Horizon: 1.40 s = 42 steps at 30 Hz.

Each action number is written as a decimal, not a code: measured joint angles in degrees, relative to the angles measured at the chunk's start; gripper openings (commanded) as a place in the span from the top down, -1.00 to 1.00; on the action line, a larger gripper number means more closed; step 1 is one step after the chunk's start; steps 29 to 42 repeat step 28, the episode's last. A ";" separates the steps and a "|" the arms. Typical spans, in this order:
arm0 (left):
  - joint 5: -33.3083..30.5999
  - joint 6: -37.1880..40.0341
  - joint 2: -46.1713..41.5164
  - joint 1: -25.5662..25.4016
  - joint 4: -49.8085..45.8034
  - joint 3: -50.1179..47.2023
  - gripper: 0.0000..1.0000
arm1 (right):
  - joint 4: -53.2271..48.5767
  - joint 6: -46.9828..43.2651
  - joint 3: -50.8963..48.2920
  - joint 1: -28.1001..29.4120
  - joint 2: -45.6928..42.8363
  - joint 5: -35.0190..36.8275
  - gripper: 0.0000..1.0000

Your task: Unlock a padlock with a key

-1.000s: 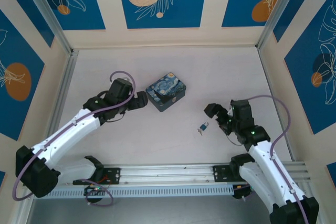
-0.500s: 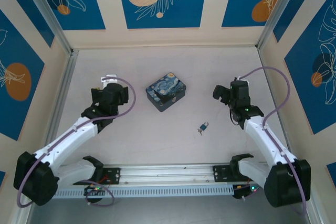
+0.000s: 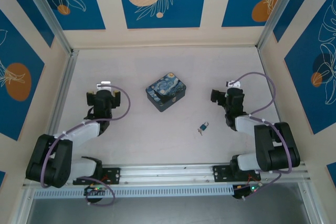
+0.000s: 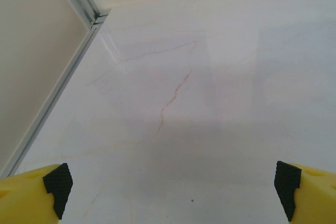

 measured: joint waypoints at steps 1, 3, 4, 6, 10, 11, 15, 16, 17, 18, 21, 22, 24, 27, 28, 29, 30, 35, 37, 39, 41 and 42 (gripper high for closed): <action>1.31 0.37 0.28 1.20 2.25 -1.40 -1.00 | 3.43 -0.39 -0.72 -0.63 1.07 -1.31 -0.99; 3.50 0.68 1.57 3.30 6.51 -3.93 -1.00 | 7.34 -1.03 -1.60 -2.05 3.56 -3.80 -0.99; 4.90 0.57 2.73 4.31 8.31 -4.83 -1.00 | 8.57 -1.42 -1.70 -2.60 5.05 -5.18 -0.99; 7.61 0.39 5.40 5.75 11.21 -5.31 -1.00 | 10.64 -1.95 -1.68 -3.21 7.63 -7.41 -1.00; 14.25 1.33 13.73 6.60 18.80 -4.83 -1.00 | 11.10 -2.32 -1.53 -5.05 8.35 -13.49 -0.96; 15.82 1.66 14.97 6.64 18.64 -4.39 -1.00 | 11.17 -2.32 -1.40 -5.38 8.35 -14.21 -0.99; 22.01 1.79 16.41 8.37 18.36 -2.60 -1.00 | 11.82 -2.36 -1.25 -5.51 8.35 -15.45 -0.99; 22.80 1.81 16.41 8.63 18.45 -2.21 -1.00 | 12.04 -2.38 -1.25 -5.11 8.35 -15.30 -0.99; 23.32 1.86 16.41 8.70 18.62 -2.08 -1.00 | 12.22 -2.38 -1.25 -4.83 8.35 -15.30 -0.99; 23.96 1.88 16.41 8.72 18.88 -2.01 -1.00 | 12.39 -2.40 -1.25 -4.68 8.35 -15.30 -0.99; 24.94 1.88 16.41 8.72 18.88 -1.99 -1.00 | 12.48 -2.73 -1.25 -4.15 8.35 -15.19 -0.99; 25.24 1.88 16.41 8.72 18.88 -1.99 -1.00 | 12.48 -2.80 -1.25 -4.13 8.35 -15.08 -0.99; 25.49 1.88 16.41 8.72 18.88 -1.99 -1.00 | 12.46 -2.80 -1.25 -4.22 8.35 -15.13 -0.99; 25.68 1.88 16.41 8.72 18.88 -1.99 -1.00 | 12.44 -2.78 -1.25 -4.63 8.35 -15.56 -0.99; 25.68 1.88 16.41 8.74 18.95 -1.99 -1.00 | 12.46 -2.80 -1.25 -4.66 8.35 -15.58 -0.99; 25.68 1.88 16.41 8.74 18.95 -1.99 -1.00 | 12.46 -2.80 -1.25 -4.66 8.35 -15.58 -0.99; 25.68 1.88 16.41 8.74 18.95 -1.99 -1.00 | 12.46 -2.80 -1.25 -4.66 8.35 -15.58 -0.99; 25.68 1.88 16.41 8.74 18.95 -1.99 -1.00 | 12.46 -2.80 -1.25 -4.66 8.35 -15.58 -0.99; 25.68 1.88 16.41 8.74 18.95 -1.99 -1.00 | 12.46 -2.80 -1.25 -4.66 8.35 -15.58 -0.99; 25.68 1.88 16.41 8.74 18.95 -1.99 -1.00 | 12.46 -2.80 -1.25 -4.66 8.35 -15.58 -0.99; 25.68 1.88 16.41 8.74 18.95 -1.99 -1.00 | 12.46 -2.80 -1.25 -4.66 8.35 -15.58 -0.99; 25.68 1.88 16.41 8.74 18.95 -1.99 -1.00 | 12.46 -2.80 -1.25 -4.66 8.35 -15.58 -0.99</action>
